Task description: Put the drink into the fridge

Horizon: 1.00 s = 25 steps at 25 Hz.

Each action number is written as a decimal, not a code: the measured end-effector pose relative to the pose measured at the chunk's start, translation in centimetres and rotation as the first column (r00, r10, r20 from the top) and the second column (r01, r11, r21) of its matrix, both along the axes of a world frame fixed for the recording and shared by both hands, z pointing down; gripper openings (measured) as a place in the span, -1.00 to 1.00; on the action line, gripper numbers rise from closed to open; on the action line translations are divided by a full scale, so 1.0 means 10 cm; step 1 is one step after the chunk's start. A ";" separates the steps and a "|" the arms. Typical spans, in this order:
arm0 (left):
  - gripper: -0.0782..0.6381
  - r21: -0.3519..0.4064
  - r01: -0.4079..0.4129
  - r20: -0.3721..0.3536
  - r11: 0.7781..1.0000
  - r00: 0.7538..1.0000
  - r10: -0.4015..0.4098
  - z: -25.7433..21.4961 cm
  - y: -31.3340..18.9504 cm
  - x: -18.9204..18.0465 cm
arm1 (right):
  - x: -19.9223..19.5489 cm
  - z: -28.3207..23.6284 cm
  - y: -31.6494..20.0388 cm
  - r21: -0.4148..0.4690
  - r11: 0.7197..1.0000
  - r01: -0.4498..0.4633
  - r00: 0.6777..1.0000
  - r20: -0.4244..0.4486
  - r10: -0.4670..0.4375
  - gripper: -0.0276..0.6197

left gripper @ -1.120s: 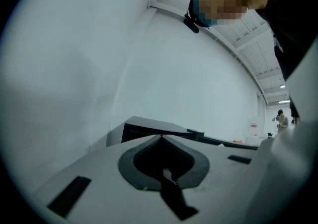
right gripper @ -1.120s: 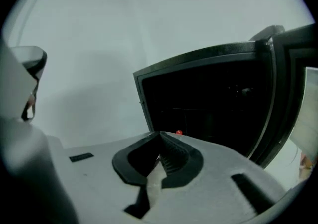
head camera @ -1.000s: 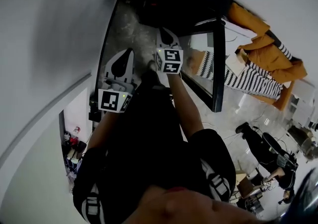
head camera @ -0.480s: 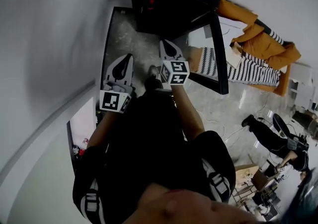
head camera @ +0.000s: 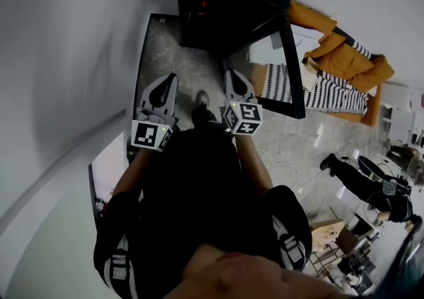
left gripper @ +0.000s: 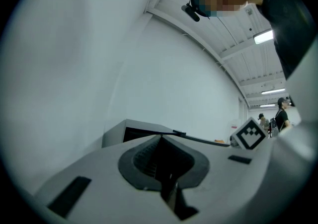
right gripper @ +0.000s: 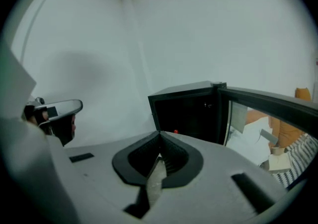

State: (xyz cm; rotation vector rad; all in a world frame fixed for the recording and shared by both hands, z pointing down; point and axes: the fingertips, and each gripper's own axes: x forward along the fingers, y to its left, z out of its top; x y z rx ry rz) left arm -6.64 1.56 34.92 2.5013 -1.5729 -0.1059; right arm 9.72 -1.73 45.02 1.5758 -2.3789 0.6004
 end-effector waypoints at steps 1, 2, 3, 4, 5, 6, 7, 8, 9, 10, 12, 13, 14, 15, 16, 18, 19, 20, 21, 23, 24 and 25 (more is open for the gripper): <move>-0.77 -0.005 -0.002 -0.001 1.000 1.000 0.002 0.01 0.02 -0.01 | 0.03 -0.05 0.05 0.009 1.000 -0.007 1.000 -0.005 0.007 -0.91; -0.77 -0.008 -0.005 0.001 1.000 1.000 0.005 0.02 0.04 -0.01 | 0.05 -0.09 0.09 0.017 1.000 -0.014 1.000 -0.011 0.014 -0.91; -0.77 -0.008 -0.009 0.003 1.000 1.000 0.009 0.02 0.05 -0.01 | 0.08 -0.12 0.14 0.024 0.999 -0.021 1.000 -0.015 0.021 -0.91; -0.77 -0.007 -0.012 0.006 1.000 1.000 0.012 0.03 0.07 -0.01 | 0.11 -0.15 0.18 0.031 0.999 -0.028 0.999 -0.020 0.029 -0.91; -0.77 -0.005 -0.014 0.007 1.000 1.000 0.014 0.02 0.08 -0.02 | 0.14 -0.18 0.23 0.037 0.999 -0.035 0.999 -0.025 0.036 -0.91; -0.77 -0.005 -0.016 0.008 1.000 1.000 0.016 0.02 0.09 -0.02 | 0.17 -0.21 0.27 0.044 0.998 -0.043 0.998 -0.032 0.044 -0.91; -0.77 -0.005 -0.017 0.007 1.000 1.000 0.017 0.01 0.10 -0.02 | 0.20 -0.25 0.30 0.052 0.997 -0.051 0.998 -0.040 0.053 -0.91; -0.77 -0.007 -0.019 0.006 1.000 1.000 0.019 0.00 0.11 -0.03 | 0.24 -0.30 0.35 0.061 0.996 -0.061 0.997 -0.048 0.064 -0.91; -0.77 -0.007 -0.022 0.005 1.000 1.000 0.022 -0.02 0.13 -0.03 | 0.28 -0.36 0.39 0.074 0.995 -0.072 0.996 -0.054 0.077 -0.91; -0.77 -0.006 -0.026 0.006 1.000 1.000 0.026 -0.03 0.14 -0.03 | 0.31 -0.42 0.43 0.087 0.993 -0.084 0.994 -0.058 0.090 -0.91; -0.77 -0.001 -0.033 0.014 0.999 0.999 0.033 -0.05 0.17 -0.05 | 0.38 -0.53 0.51 0.111 0.988 -0.103 0.992 -0.059 0.110 -0.91; -0.77 0.002 -0.034 0.018 0.999 0.999 0.034 -0.06 0.18 -0.06 | 0.40 -0.58 0.54 0.121 0.987 -0.108 0.992 -0.057 0.115 -0.91; -0.77 0.005 -0.034 0.019 0.999 0.999 0.034 -0.07 0.20 -0.08 | 0.41 -0.62 0.58 0.129 0.985 -0.111 0.991 -0.055 0.119 -0.91; -0.77 0.008 -0.032 0.017 0.999 0.999 0.032 -0.08 0.21 -0.11 | 0.41 -0.65 0.61 0.134 0.984 -0.113 0.991 -0.051 0.121 -0.91; -0.77 0.011 -0.029 0.014 1.000 0.999 0.029 -0.08 0.22 -0.12 | 0.41 -0.68 0.65 0.138 0.984 -0.116 0.991 -0.043 0.123 -0.91; -0.77 0.011 -0.026 0.011 1.000 1.000 0.025 -0.08 0.25 -0.16 | 0.38 -0.73 0.71 0.146 0.982 -0.123 0.992 -0.022 0.127 -0.91; -0.77 0.009 -0.025 0.012 1.000 1.000 0.025 -0.08 0.27 -0.17 | 0.37 -0.76 0.74 0.152 0.980 -0.126 0.992 -0.011 0.129 -0.91; -0.77 0.008 -0.025 0.013 1.000 1.000 0.025 -0.08 0.29 -0.18 | 0.35 -0.80 0.78 0.157 0.979 -0.129 0.991 -0.001 0.130 -0.91; -0.77 0.007 -0.026 0.016 1.000 1.000 0.026 -0.08 0.30 -0.19 | 0.33 -0.84 0.81 0.164 0.978 -0.131 0.991 0.007 0.131 -0.91; -0.77 0.005 -0.028 0.018 1.000 0.999 0.028 -0.07 0.32 -0.19 | 0.31 -0.92 0.85 0.175 0.976 -0.132 0.991 0.020 0.131 -0.91; -0.77 0.007 -0.030 0.019 1.000 0.999 0.029 -0.06 0.32 -0.18 | 0.31 -0.94 0.86 0.180 0.975 -0.133 0.991 0.022 0.131 -0.91; -0.77 0.011 -0.031 0.019 0.999 0.999 0.031 -0.06 0.31 -0.17 | 0.32 -0.95 0.87 0.183 0.974 -0.135 0.991 0.022 0.133 -0.91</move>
